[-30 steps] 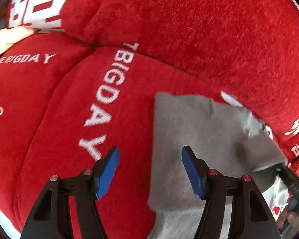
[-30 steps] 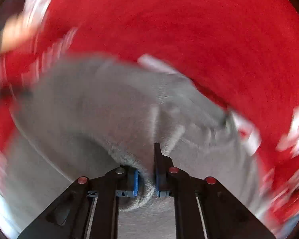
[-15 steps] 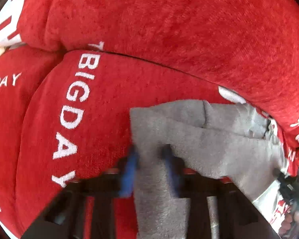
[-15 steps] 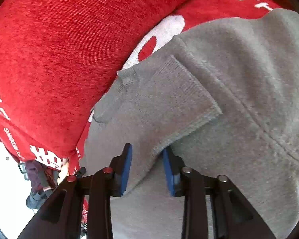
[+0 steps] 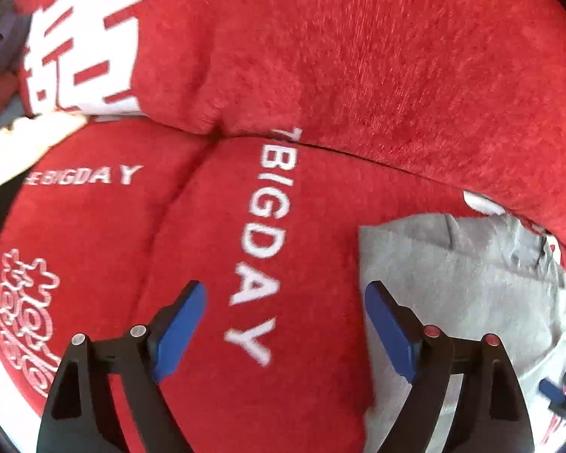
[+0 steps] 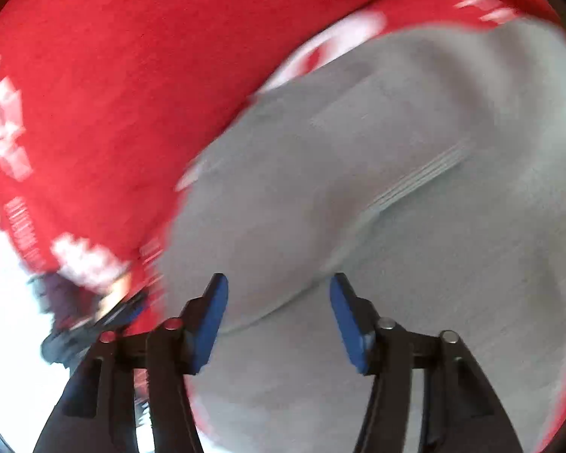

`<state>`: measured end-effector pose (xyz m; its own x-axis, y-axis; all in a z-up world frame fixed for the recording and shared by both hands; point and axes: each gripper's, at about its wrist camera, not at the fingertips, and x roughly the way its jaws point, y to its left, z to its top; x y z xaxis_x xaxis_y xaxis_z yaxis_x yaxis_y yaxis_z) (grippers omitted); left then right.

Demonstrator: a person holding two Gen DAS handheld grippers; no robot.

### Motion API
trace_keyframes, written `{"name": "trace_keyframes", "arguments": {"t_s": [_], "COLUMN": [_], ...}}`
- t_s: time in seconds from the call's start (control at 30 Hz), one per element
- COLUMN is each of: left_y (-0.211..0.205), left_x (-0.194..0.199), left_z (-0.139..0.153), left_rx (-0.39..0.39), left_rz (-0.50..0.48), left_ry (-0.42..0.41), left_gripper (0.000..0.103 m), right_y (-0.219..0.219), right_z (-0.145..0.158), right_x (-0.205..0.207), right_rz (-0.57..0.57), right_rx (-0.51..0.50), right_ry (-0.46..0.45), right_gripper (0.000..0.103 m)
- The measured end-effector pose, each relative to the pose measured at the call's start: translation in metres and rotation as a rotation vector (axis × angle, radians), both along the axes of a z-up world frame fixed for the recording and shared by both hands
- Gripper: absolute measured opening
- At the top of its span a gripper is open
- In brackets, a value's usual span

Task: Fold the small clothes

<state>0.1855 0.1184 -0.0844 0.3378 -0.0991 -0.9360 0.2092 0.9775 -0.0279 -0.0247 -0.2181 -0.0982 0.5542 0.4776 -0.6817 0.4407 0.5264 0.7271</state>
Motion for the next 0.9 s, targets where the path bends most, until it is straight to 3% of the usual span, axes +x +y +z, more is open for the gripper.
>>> {"name": "trace_keyframes", "arguments": {"t_s": [0.13, 0.3, 0.33, 0.37, 0.4, 0.5, 0.6, 0.7, 0.73, 0.77, 0.83, 0.9], "left_y": [0.025, 0.059, 0.067, 0.073, 0.075, 0.081, 0.078, 0.071, 0.066, 0.062, 0.05, 0.04], "left_x": [-0.024, -0.054, -0.058, -0.061, -0.062, -0.069, -0.073, -0.074, -0.075, -0.076, -0.077, -0.079], "left_z": [0.006, 0.003, 0.002, 0.001, 0.0, 0.001, -0.002, -0.003, -0.002, -0.001, 0.001, 0.003], "left_rx": [-0.003, 0.018, 0.019, 0.011, 0.006, 0.019, 0.052, 0.028, 0.026, 0.023, 0.006, -0.016], "left_rz": [0.016, 0.018, 0.022, 0.025, 0.026, 0.03, 0.028, 0.018, 0.003, -0.014, -0.047, -0.065], "left_ry": [0.029, 0.056, 0.069, 0.083, 0.089, 0.077, 0.085, 0.11, 0.109, 0.11, 0.12, 0.132], "left_gripper": [0.087, 0.087, 0.087, 0.087, 0.087, 0.087, 0.087, 0.087, 0.087, 0.087, 0.087, 0.087], "right_y": [0.089, 0.145, 0.149, 0.152, 0.154, 0.165, 0.182, 0.182, 0.182, 0.183, 0.176, 0.155], "right_z": [-0.028, -0.066, -0.071, -0.073, -0.076, -0.07, -0.076, -0.084, -0.08, -0.076, -0.055, -0.037], "right_x": [0.038, 0.08, 0.085, 0.088, 0.09, 0.099, 0.102, 0.096, 0.094, 0.091, 0.082, 0.068], "right_rz": [0.145, 0.13, 0.117, 0.107, 0.099, 0.115, 0.162, 0.13, 0.149, 0.177, 0.239, 0.231], "right_rx": [0.144, 0.23, 0.235, 0.233, 0.224, 0.232, 0.16, 0.183, 0.166, 0.146, 0.096, 0.018], "right_ry": [0.001, 0.008, 0.017, 0.026, 0.035, 0.0, 0.034, 0.052, 0.068, 0.076, 0.061, 0.053], "right_gripper": [0.061, 0.051, 0.043, 0.02, 0.005, 0.006, 0.006, 0.007, 0.013, 0.028, 0.043, 0.046]}}
